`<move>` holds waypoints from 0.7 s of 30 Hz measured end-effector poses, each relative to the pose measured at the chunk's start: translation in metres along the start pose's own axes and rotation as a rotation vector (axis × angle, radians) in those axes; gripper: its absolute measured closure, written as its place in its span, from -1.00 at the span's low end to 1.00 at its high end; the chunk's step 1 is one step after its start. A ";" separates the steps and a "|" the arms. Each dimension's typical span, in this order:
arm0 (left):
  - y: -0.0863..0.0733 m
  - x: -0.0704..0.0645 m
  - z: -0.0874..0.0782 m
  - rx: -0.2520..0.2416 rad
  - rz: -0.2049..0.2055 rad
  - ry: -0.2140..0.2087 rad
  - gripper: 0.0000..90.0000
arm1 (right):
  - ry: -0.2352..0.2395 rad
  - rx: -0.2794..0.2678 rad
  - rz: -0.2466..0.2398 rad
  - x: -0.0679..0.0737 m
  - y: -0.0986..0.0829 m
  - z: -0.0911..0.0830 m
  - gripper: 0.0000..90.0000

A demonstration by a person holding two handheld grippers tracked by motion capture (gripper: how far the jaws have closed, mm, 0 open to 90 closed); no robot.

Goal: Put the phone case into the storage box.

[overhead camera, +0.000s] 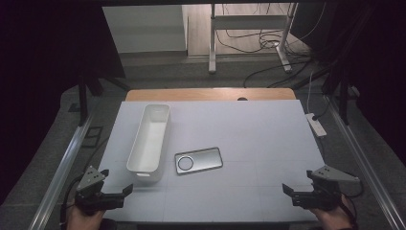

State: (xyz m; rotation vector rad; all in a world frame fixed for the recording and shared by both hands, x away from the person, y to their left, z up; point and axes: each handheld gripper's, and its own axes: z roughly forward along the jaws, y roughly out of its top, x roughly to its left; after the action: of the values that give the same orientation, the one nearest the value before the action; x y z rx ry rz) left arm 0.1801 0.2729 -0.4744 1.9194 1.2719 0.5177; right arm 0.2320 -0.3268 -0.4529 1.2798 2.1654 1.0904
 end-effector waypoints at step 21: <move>0.000 0.001 0.002 0.012 0.000 -0.017 -0.97 | 0.011 0.041 -0.008 0.000 0.001 0.004 -1.00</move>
State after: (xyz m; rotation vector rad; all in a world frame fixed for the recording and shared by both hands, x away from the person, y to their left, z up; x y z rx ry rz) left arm 0.1814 0.2729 -0.4754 1.9296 1.2669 0.4931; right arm 0.2353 -0.3242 -0.4546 1.2848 2.2101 1.0571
